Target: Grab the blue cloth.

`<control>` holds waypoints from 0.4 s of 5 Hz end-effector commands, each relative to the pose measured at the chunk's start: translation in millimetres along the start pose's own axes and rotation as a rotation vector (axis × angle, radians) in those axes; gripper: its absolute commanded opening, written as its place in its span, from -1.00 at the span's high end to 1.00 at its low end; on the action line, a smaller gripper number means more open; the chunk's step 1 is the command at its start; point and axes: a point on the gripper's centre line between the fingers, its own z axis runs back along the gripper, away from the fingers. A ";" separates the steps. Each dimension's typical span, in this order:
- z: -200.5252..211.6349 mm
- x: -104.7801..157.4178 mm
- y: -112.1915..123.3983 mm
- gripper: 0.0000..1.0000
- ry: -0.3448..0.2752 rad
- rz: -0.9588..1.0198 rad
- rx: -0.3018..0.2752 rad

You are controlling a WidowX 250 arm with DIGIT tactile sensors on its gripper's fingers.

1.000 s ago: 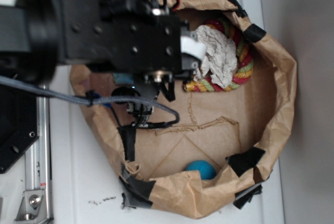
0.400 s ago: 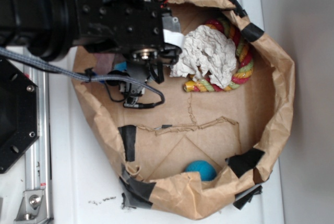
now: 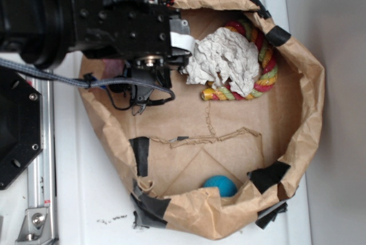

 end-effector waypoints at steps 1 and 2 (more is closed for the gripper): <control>10.8 -1.8 15.4 1.00 -0.055 0.077 0.006; 7.7 -1.3 16.2 1.00 -0.042 0.093 0.013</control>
